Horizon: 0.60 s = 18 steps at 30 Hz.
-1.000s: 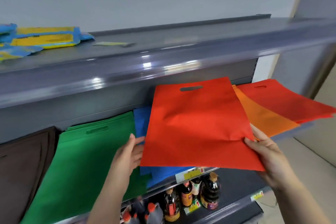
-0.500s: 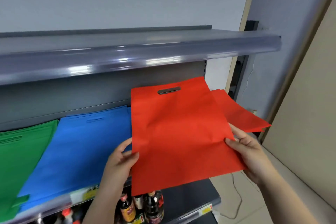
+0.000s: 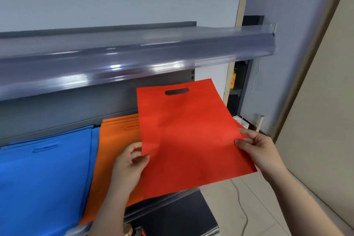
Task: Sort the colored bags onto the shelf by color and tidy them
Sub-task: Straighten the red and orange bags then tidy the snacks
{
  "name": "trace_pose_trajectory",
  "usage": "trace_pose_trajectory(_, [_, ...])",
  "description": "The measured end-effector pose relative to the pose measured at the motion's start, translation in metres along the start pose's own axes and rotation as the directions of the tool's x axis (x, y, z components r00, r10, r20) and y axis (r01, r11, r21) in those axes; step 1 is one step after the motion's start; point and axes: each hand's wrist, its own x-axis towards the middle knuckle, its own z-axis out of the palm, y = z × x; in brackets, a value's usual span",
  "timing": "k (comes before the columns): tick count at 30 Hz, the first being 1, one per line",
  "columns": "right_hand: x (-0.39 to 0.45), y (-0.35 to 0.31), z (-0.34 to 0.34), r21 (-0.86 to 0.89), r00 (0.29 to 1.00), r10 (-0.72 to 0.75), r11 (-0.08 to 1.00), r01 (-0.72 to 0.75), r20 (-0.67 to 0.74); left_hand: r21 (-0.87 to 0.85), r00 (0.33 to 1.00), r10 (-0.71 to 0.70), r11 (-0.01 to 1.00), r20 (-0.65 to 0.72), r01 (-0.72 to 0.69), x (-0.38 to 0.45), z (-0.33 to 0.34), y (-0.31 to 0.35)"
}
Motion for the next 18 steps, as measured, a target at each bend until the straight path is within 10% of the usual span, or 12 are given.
trace_pose_trajectory(18, [0.141,0.032,-0.061,-0.759,0.984,0.022,0.64,0.123,0.177,0.569,0.992,-0.068,0.814,-0.104,0.116,0.057,0.121,0.013])
